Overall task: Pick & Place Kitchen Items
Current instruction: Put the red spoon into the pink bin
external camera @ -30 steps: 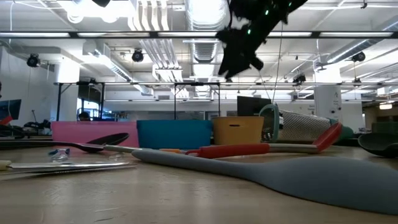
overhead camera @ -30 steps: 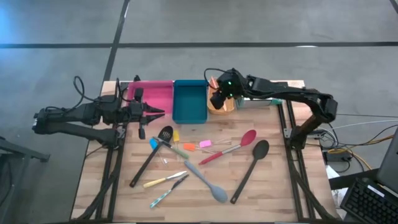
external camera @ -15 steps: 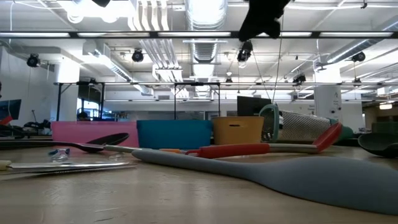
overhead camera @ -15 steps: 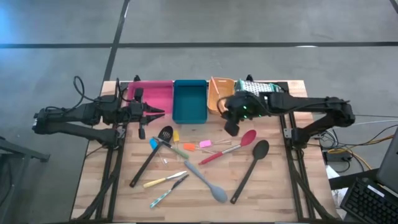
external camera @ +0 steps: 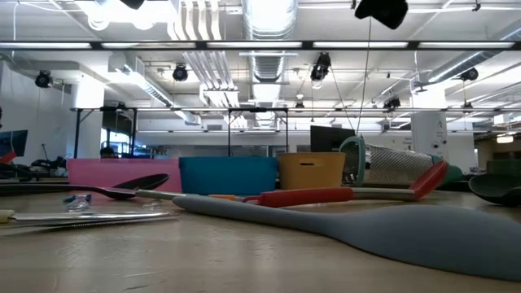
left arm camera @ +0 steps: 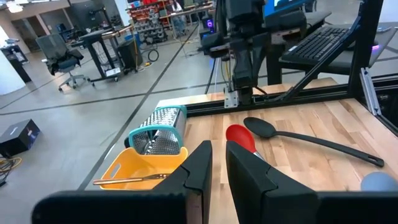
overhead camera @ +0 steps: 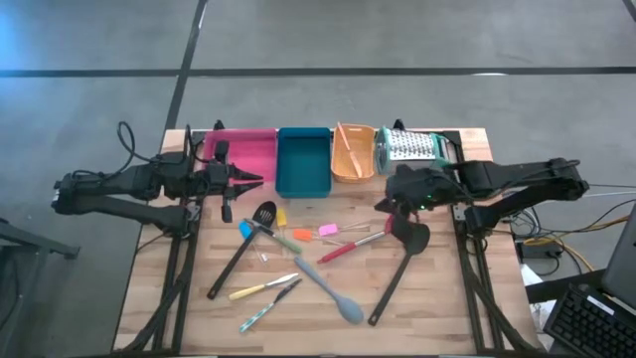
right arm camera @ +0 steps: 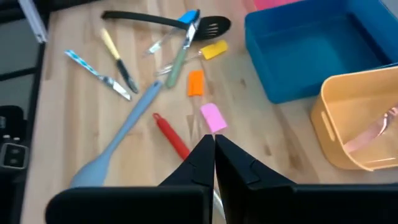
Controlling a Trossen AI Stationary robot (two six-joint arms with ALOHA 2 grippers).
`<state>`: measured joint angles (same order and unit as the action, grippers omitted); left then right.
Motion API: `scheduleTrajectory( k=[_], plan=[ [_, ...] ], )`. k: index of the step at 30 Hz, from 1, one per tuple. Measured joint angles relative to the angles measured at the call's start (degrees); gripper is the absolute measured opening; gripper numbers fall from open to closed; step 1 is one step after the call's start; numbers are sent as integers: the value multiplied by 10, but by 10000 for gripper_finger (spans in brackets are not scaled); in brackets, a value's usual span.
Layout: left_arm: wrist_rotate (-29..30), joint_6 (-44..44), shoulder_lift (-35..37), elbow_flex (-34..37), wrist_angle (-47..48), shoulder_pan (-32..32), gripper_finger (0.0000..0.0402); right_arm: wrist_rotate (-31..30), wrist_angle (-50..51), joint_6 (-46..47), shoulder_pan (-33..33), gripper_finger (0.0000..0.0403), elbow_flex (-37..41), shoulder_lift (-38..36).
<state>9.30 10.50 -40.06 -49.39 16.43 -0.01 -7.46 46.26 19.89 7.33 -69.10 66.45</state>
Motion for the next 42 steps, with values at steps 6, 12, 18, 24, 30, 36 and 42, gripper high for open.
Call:
scheduleTrajectory(
  k=[6,12,18,24,30,36,42],
  plan=[
    [0,0,0,0,-1,0,53,1,-65,-8,28,8,73,-65],
    [0,15,-1,0,-1,0,53,2,-110,-23,33,8,172,-141],
    [0,9,-3,0,0,0,53,27,-156,-25,33,8,263,-232],
    [0,10,-8,0,-5,0,53,50,-202,-37,33,8,329,-318],
    [22,-5,-8,0,10,0,53,45,-200,-19,33,8,349,-371],
    [107,-73,-13,-33,126,0,54,45,-201,-19,33,8,355,-383],
    [130,-210,-47,-91,307,0,82,45,-200,-19,33,8,365,-383]
  ],
)
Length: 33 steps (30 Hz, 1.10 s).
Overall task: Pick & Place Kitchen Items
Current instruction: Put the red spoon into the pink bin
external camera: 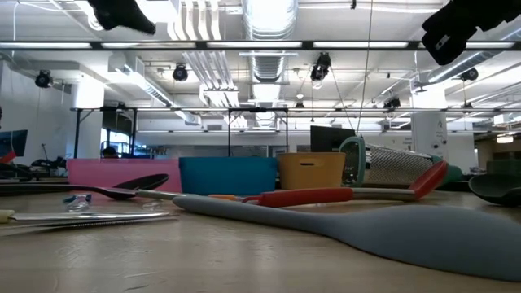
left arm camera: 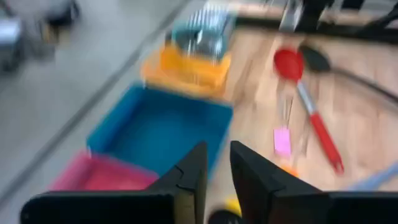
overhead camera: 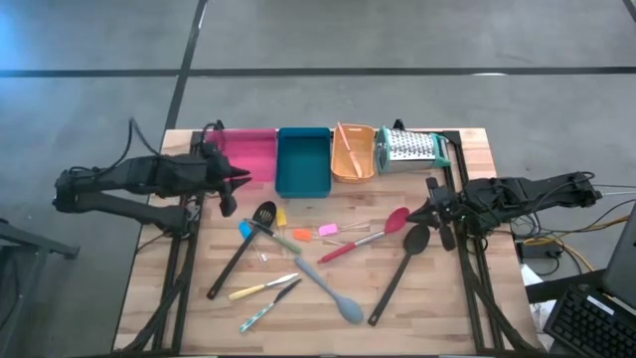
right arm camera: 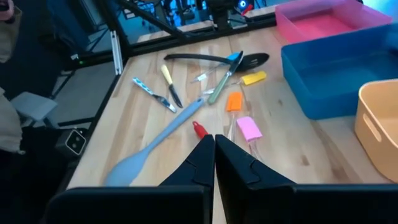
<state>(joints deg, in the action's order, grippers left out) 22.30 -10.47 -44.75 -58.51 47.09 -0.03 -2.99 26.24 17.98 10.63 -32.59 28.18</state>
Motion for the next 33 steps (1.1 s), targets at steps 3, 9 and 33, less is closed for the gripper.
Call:
scheduleTrajectory(
  k=[3,9,33],
  plan=[
    [-7,-74,-25,-3,80,0,105,0,0,0,0,8,8,0],
    [-96,-53,-80,-3,109,0,135,0,1,0,0,8,16,2],
    [-185,156,-290,-6,-47,2,138,-61,0,-21,0,8,16,2]
  ],
)
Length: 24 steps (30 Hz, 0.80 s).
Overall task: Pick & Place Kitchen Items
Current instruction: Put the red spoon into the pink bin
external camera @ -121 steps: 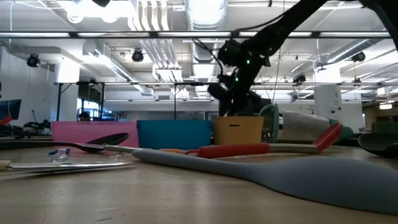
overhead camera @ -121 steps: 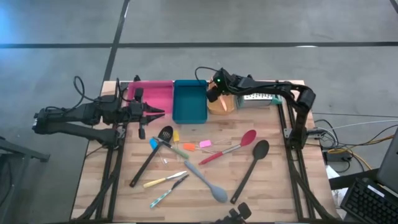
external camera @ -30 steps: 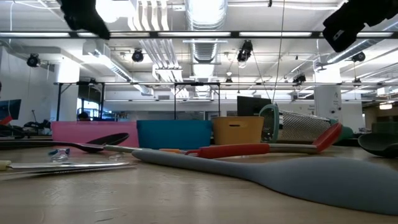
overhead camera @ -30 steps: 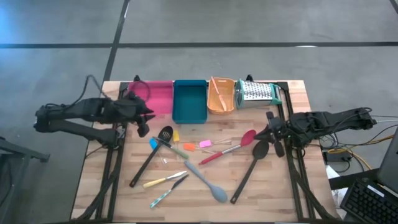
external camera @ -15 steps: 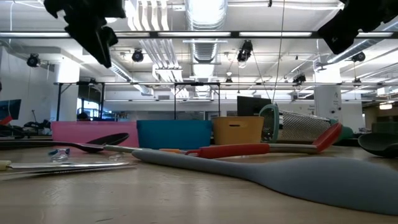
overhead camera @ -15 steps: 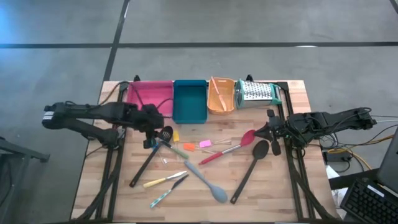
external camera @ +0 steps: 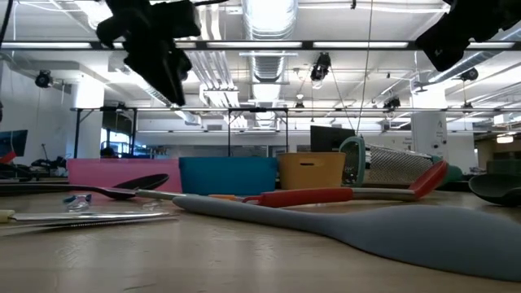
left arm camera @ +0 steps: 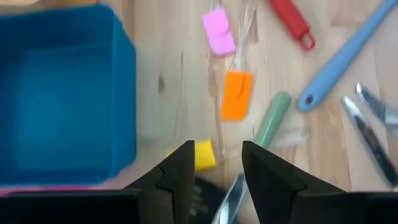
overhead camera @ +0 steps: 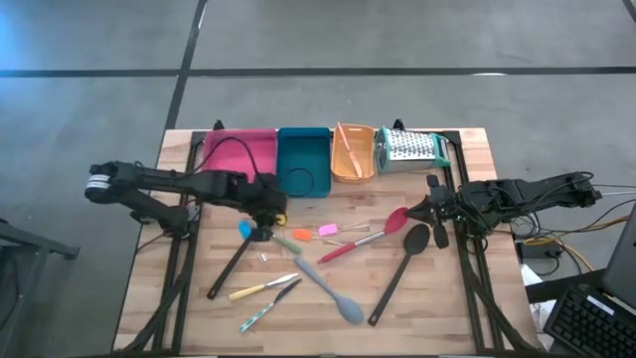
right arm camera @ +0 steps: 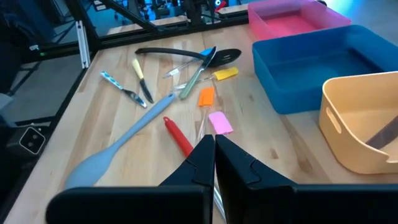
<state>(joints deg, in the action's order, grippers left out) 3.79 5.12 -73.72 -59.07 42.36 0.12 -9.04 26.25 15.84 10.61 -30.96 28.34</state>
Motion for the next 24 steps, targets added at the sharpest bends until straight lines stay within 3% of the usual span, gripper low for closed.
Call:
scheduleTrajectory(
  k=[7,14,20,24],
  plan=[
    [-105,-26,-27,2,-154,1,138,0,0,0,0,8,0,0],
    [-105,-68,-96,-2,-342,2,138,0,-3,0,0,8,0,0],
    [-107,-63,-154,-46,-320,2,138,0,-4,3,0,8,0,0],
    [-118,-35,-149,-58,-279,5,138,-1,-17,31,0,8,0,8]
  ],
)
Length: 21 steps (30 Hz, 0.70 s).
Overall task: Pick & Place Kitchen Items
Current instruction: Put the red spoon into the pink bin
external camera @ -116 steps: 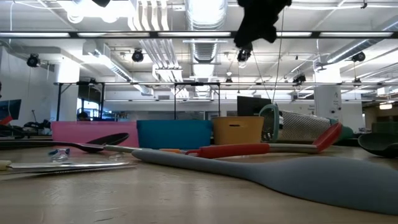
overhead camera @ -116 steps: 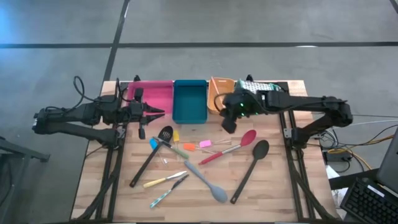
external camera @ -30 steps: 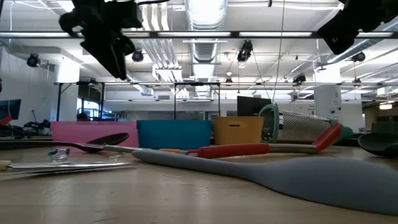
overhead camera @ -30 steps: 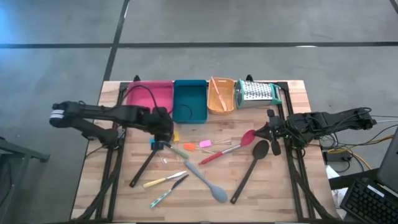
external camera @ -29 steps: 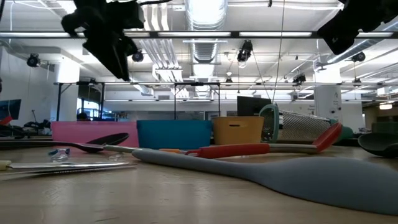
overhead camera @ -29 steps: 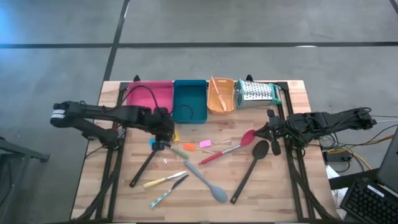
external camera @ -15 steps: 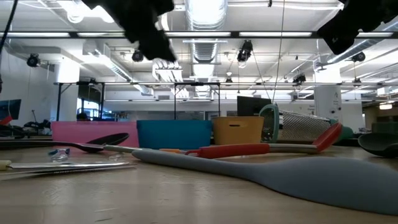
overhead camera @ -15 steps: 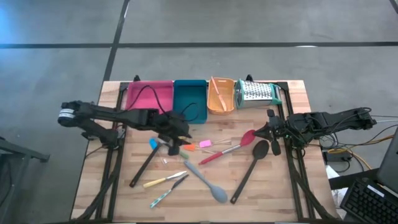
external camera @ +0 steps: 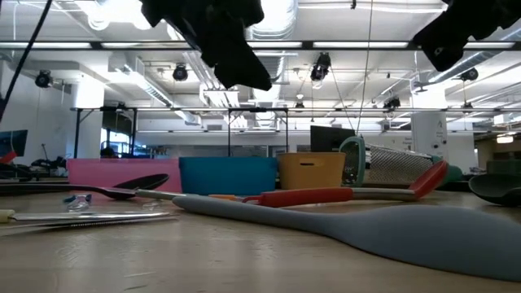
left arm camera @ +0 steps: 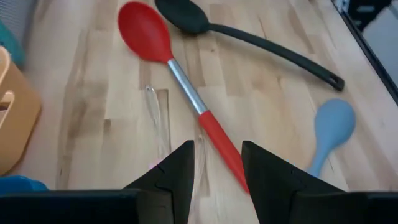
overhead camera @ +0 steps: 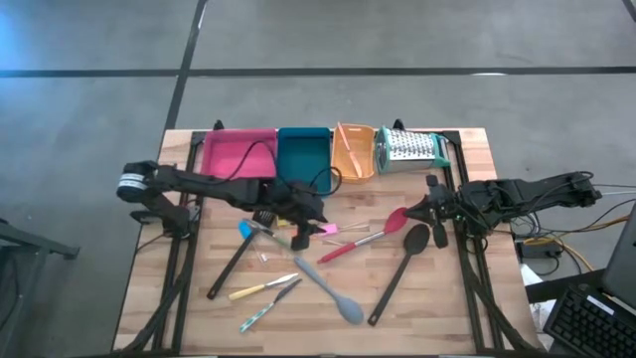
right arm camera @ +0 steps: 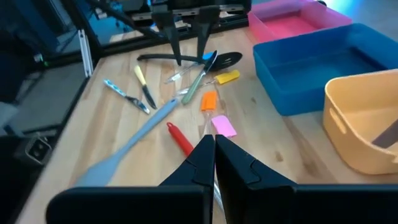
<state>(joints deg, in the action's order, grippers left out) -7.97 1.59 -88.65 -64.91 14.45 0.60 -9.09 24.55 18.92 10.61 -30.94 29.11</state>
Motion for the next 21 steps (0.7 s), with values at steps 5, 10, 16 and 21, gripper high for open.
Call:
scheduleTrajectory(
  k=[5,10,16,21],
  plan=[
    [10,15,47,19,-13,2,138,1,-37,-13,-2,8,0,37],
    [52,16,83,37,-14,2,138,0,-65,-40,-2,8,0,112],
    [75,17,111,61,-13,2,138,1,-74,-50,-2,9,-7,217],
    [81,17,128,71,2,1,138,1,-73,-46,-2,12,-19,291]
  ],
)
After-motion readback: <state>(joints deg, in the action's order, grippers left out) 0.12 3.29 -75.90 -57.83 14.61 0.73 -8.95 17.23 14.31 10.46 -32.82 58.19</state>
